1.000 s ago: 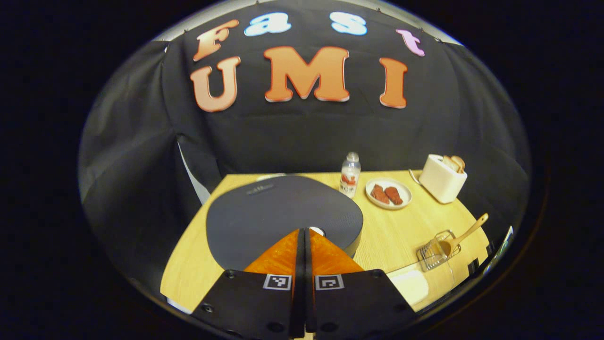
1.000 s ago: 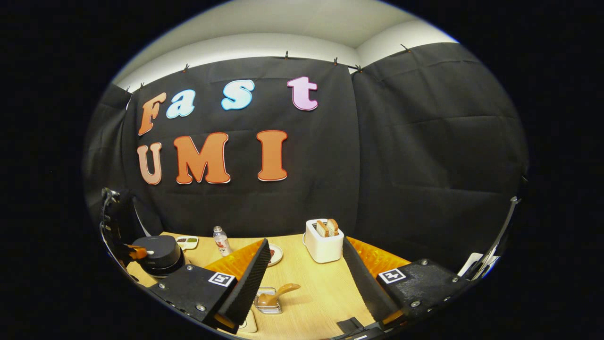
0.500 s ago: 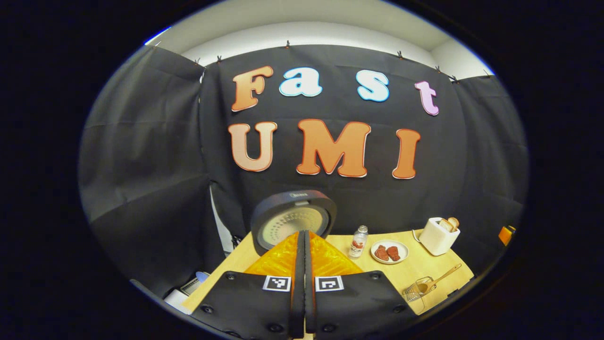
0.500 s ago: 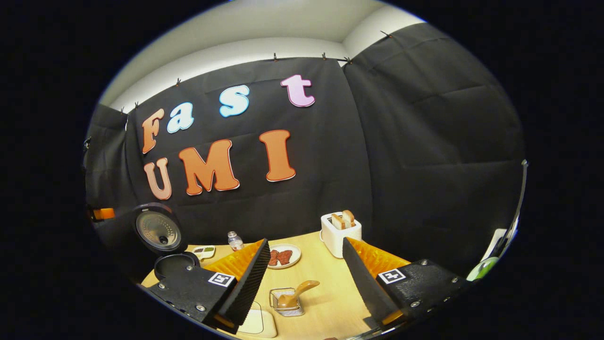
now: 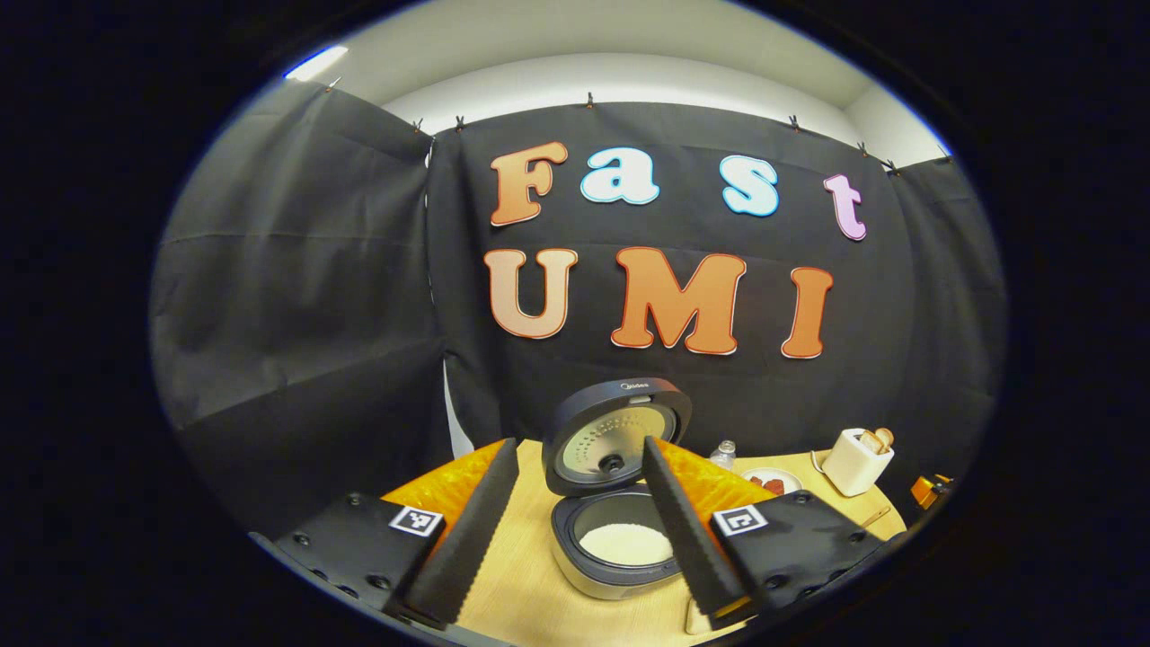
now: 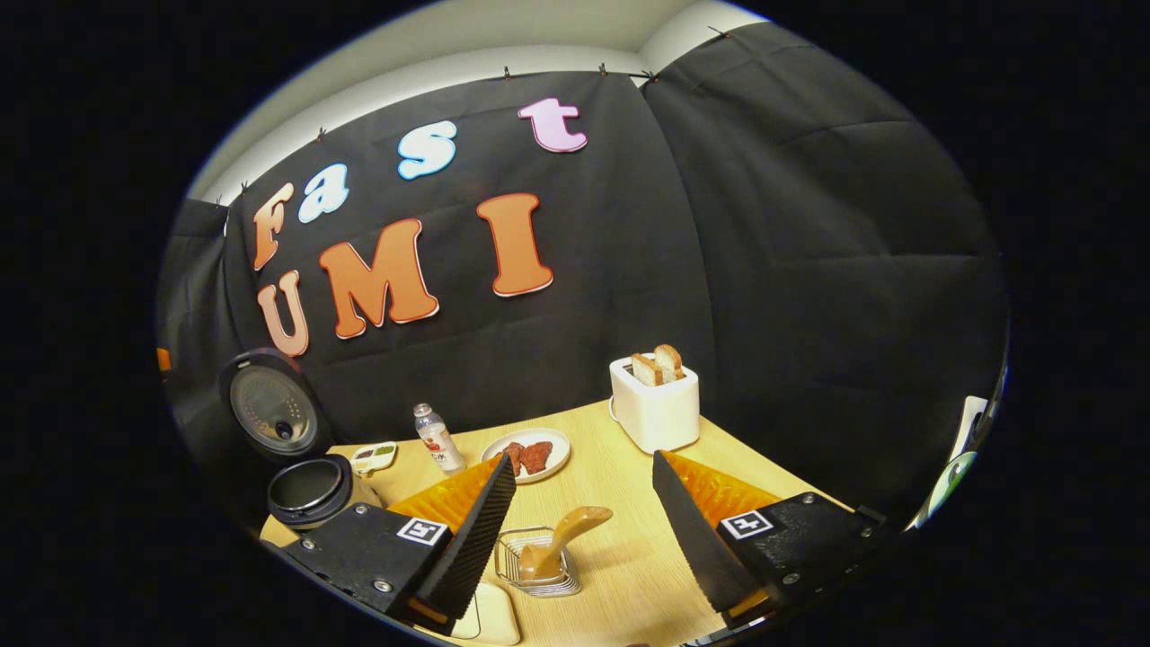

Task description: Close the left gripper, press the button to open the rice cooker; take a wooden spoon from the chopstick holder with the right hand, scoop a spoonful of rice and pour it into the rice cooker, then put the wooden spoon back into the chopstick holder.

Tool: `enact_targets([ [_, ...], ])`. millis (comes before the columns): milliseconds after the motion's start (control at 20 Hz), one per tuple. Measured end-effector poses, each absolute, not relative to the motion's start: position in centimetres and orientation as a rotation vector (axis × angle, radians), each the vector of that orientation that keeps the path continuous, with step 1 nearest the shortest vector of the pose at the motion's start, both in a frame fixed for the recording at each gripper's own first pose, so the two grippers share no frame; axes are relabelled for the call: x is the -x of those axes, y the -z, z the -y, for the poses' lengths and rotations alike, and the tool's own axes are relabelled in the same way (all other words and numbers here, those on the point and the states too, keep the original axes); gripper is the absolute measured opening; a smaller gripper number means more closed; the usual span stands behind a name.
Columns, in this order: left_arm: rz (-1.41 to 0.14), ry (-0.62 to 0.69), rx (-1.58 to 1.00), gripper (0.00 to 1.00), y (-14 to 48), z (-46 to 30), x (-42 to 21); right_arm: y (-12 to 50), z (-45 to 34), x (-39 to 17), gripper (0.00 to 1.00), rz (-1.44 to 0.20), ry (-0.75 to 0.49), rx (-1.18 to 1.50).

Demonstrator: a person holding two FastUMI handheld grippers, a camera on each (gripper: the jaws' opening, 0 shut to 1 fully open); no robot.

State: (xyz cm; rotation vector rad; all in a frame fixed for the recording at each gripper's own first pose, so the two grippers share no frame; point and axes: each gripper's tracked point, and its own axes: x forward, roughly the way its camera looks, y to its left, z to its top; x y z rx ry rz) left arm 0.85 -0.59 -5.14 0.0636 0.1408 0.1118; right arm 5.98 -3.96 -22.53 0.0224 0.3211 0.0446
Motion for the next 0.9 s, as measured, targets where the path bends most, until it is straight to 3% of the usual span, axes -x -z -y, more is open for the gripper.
enact_targets([
  [400,-0.08,-0.218,-0.133,1.0,3.5,-4.5,0.8,33.1,1.5,-7.8,0.95,-0.533,-0.08,-0.187],
  [500,-0.092,-0.233,-0.139,1.0,3.9,-5.4,0.9,34.3,0.9,-8.0,0.88,-0.561,-0.067,-0.253],
  [550,-0.102,-0.239,-0.14,1.0,4.2,-6.0,1.0,34.5,0.8,-7.9,0.75,-0.567,-0.06,-0.283],
  [700,-0.129,-0.25,-0.134,1.0,5.1,-7.2,0.9,34.6,-0.1,-7.9,0.49,-0.577,-0.058,-0.341],
  [800,-0.141,-0.25,-0.126,1.0,5.4,-7.7,0.8,34.8,0.0,-8.3,0.18,-0.582,-0.027,-0.374],
  [900,-0.145,-0.243,-0.126,0.99,5.6,-8.1,0.6,34.7,0.1,-8.1,0.14,-0.589,-0.014,-0.349],
])
